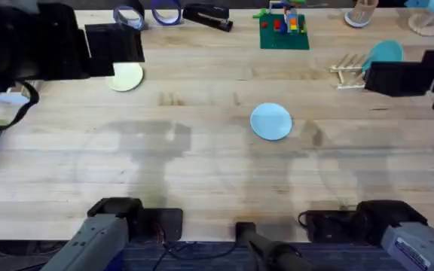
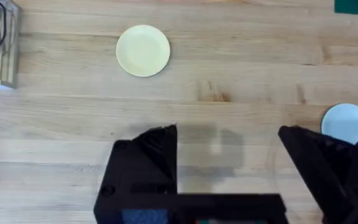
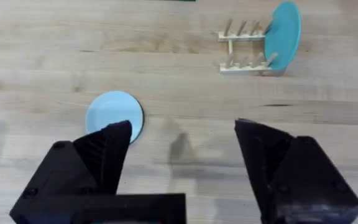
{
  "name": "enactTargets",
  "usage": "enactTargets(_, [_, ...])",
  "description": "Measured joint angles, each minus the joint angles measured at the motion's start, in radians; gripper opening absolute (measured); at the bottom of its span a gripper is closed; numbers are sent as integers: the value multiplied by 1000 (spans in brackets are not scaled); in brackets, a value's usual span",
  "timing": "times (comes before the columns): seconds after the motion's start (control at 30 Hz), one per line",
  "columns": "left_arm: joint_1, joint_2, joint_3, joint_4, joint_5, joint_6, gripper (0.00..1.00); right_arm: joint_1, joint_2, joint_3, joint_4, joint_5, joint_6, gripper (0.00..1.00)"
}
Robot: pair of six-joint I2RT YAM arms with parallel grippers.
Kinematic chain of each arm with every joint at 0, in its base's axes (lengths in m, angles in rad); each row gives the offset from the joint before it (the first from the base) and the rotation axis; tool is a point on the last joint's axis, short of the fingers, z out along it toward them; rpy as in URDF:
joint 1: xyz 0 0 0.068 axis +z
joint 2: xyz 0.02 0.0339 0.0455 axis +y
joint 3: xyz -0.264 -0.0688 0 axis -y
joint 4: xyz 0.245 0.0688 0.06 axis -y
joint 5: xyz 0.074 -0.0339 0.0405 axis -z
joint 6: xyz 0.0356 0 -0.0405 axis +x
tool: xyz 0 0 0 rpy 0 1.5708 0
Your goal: Pick up the plates from the table one by one and place each into a slot on the dish rack.
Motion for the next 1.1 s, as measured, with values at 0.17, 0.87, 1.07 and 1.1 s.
enactTargets(0.17, [0,-2,1,-1,0,-4,708,0,8,0,9,0,0,995])
enactTargets(0.87, [0,6,3,-57,345,-8,42,0,8,0,17,0,0,995])
enactTargets(1.07, [0,67,3,-137,493,-8,42,0,8,0,17,0,0,995])
enactTargets(1.1, [0,78,3,-146,505,-8,42,0,8,0,17,0,0,995])
